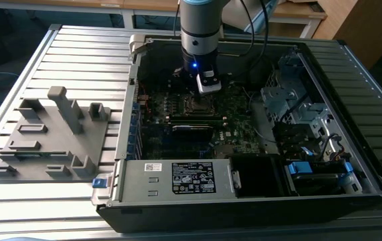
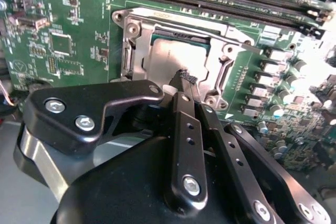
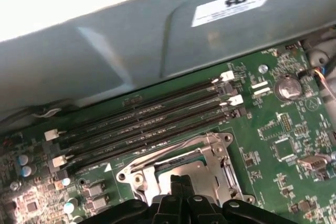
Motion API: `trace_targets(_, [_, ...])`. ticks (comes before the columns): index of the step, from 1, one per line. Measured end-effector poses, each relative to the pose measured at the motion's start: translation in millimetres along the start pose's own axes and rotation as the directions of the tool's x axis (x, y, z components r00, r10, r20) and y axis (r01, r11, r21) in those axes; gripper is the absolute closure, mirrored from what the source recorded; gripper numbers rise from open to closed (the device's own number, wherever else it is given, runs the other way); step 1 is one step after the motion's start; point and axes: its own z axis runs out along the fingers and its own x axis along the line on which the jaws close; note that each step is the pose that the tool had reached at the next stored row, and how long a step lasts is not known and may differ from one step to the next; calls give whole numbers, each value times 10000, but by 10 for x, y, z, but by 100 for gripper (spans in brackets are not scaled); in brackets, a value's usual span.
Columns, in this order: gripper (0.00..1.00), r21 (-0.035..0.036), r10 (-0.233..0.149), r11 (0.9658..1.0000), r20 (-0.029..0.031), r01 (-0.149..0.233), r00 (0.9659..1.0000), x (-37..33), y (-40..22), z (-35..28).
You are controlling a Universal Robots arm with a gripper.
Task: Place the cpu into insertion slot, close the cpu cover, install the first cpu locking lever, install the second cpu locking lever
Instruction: 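Install the first cpu locking lever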
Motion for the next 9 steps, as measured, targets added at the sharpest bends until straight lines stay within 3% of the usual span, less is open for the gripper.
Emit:
trace_targets(5, [89,-29,-518,9987,-41,518,9986,-2,0,0])
trace_targets(9, [89,13,-731,9973,-44,732,9973,-8,2,4])
